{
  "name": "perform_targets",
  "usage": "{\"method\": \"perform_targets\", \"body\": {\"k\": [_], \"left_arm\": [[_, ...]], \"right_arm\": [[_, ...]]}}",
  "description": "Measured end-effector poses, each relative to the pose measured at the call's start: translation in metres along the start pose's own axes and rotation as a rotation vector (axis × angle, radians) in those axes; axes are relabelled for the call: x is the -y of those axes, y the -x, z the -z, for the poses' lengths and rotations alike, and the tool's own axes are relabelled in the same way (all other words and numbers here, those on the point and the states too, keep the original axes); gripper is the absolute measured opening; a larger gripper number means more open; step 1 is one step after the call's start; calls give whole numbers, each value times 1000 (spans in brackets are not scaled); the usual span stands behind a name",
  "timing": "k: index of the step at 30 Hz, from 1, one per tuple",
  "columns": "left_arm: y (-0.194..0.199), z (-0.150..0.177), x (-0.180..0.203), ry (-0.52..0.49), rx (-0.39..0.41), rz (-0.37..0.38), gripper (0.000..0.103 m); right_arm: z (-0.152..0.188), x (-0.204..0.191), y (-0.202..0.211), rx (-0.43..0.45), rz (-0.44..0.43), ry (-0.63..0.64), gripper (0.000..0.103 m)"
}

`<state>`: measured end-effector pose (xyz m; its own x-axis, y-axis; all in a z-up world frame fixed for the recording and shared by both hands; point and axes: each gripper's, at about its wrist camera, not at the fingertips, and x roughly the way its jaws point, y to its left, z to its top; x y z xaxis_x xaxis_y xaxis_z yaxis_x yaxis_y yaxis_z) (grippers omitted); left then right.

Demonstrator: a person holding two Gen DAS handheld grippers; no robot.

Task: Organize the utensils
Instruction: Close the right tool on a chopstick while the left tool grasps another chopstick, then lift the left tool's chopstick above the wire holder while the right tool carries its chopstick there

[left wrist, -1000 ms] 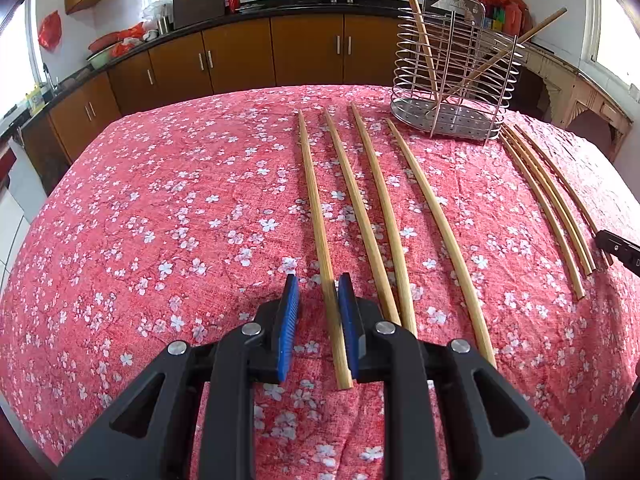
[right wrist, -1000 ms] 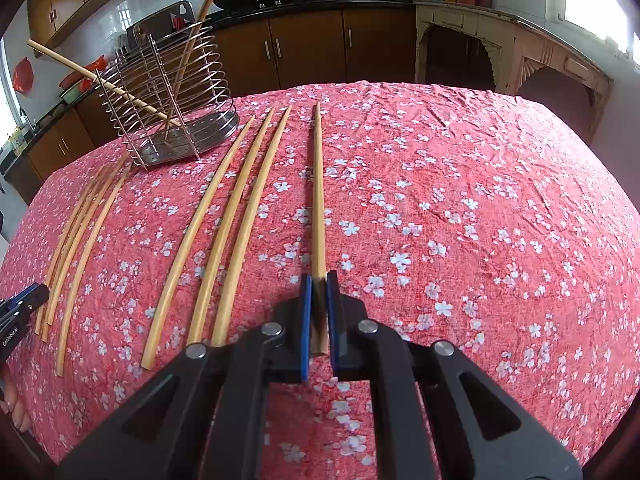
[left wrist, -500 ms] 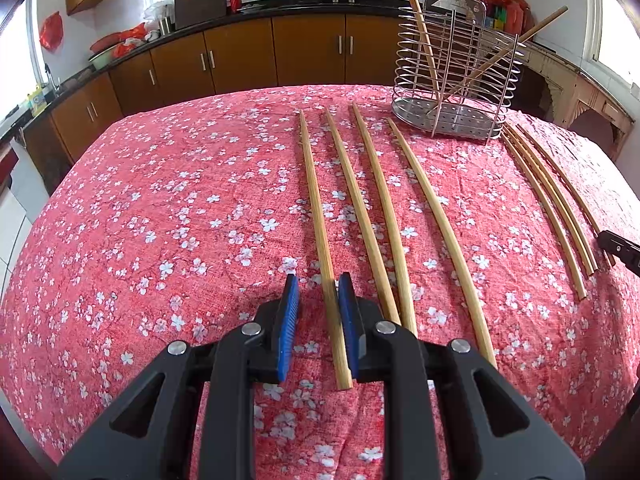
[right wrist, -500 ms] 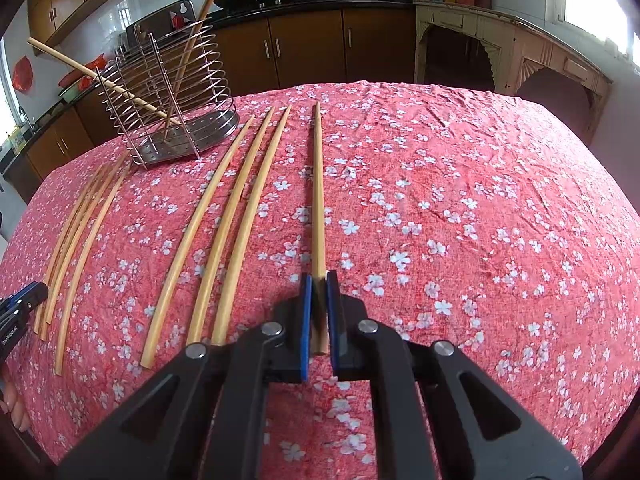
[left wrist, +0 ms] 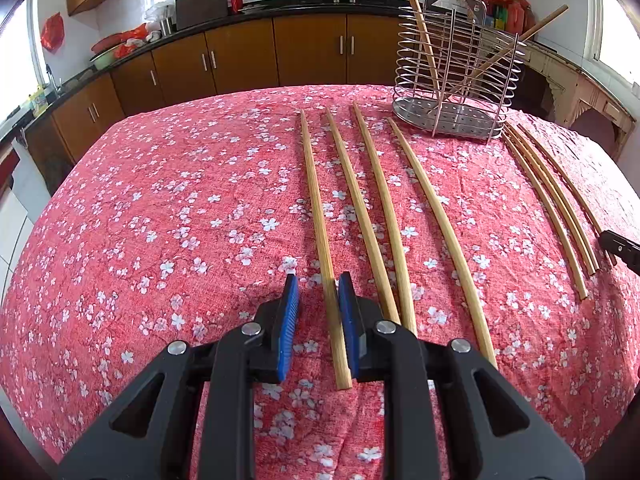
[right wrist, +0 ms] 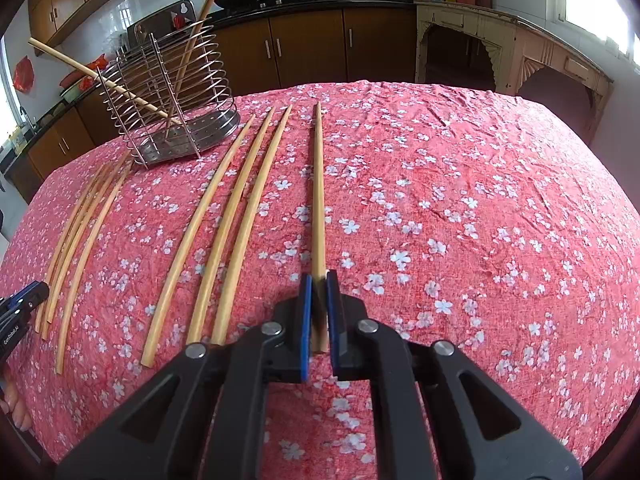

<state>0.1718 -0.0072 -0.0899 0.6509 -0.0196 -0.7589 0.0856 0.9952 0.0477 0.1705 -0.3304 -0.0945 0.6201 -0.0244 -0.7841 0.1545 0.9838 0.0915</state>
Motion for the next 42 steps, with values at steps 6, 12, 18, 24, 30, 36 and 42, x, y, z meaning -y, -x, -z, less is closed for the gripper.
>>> {"method": "perform_targets", "body": {"k": [6, 12, 18, 24, 30, 36, 42], "left_arm": [[2, 1, 2, -3, 3, -4, 19], [4, 3, 5, -10, 7, 2, 8], [8, -3, -6, 27, 3, 43, 7], [40, -16, -22, 45, 100, 71, 7], [68, -28, -39, 94, 197, 104, 7], [90, -40, -53, 142, 283, 124, 7], [110, -52, -62, 177, 356, 143, 7]], "right_arm": [[1, -1, 1, 1, -1, -1, 9], [2, -1, 2, 2, 3, 4, 9], [0, 3, 13, 10, -13, -9, 8], [-10, 7, 47, 102, -14, -6, 8], [-22, 11, 85, 230, 0, -2, 8], [-34, 13, 118, 361, -6, 11, 8], [-47, 8, 145, 459, -55, 10, 8]]}}
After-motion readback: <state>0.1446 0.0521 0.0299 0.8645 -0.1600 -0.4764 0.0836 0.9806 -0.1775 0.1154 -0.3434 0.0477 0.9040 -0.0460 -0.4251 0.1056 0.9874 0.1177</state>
